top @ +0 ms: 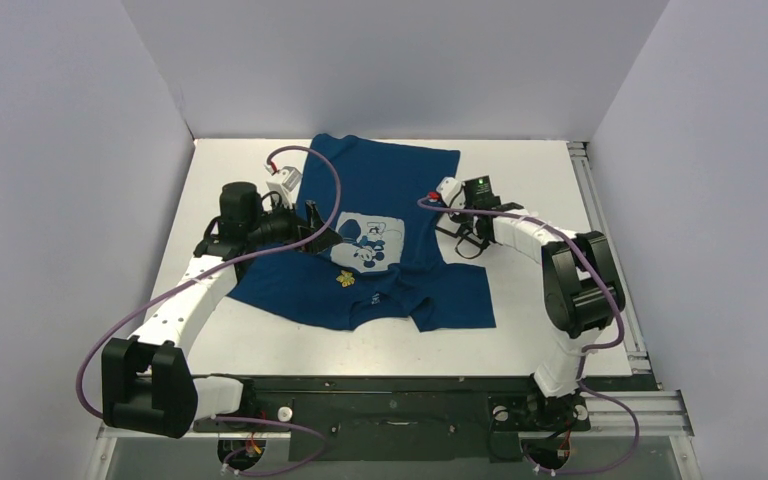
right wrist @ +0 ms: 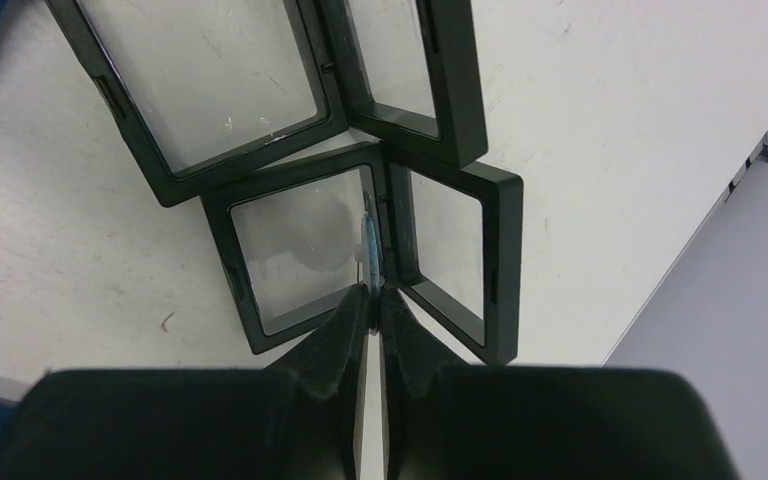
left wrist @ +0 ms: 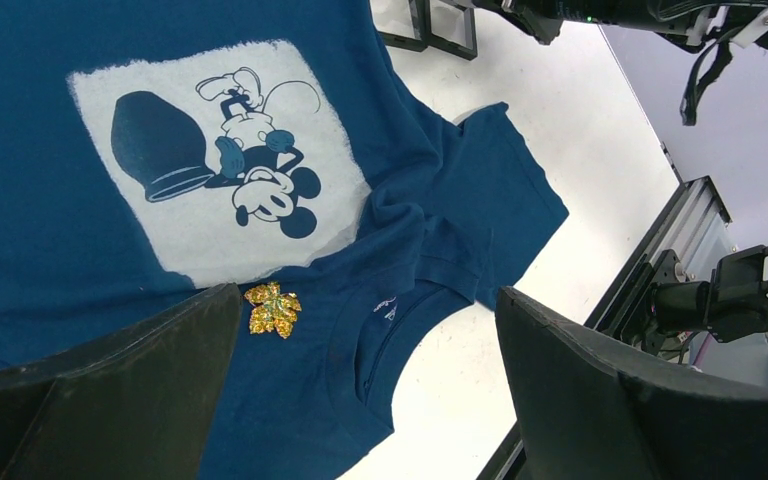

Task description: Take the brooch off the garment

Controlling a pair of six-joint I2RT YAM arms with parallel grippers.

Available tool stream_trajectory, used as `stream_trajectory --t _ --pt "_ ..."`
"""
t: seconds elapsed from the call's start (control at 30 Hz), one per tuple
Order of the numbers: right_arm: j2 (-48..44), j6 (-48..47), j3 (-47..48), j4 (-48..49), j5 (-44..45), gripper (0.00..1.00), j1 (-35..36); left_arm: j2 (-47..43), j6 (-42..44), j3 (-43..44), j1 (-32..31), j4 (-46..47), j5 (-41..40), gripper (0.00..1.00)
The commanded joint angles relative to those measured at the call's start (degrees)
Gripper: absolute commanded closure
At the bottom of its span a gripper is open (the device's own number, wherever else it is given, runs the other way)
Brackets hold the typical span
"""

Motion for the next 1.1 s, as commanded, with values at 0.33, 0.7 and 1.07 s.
stream_trajectory --t 0.33,0.7,1.07 --pt "2.56 -1.51 2.17 1.34 -0.49 0.88 -0.51 -0.80 0.81 3.29 0.63 -0.24 0.19 0.04" --pt "-0.79 1.55 2.51 -1.82 -7.43 0.66 -0.51 -0.55 1.07 3.03 0.71 -0.03 0.91 0.04" --pt "-7.72 6.55 3.83 -7.04 -15.81 0.57 -0.38 -0.44 12.64 5.02 1.35 -7.25 0.16 0.04"
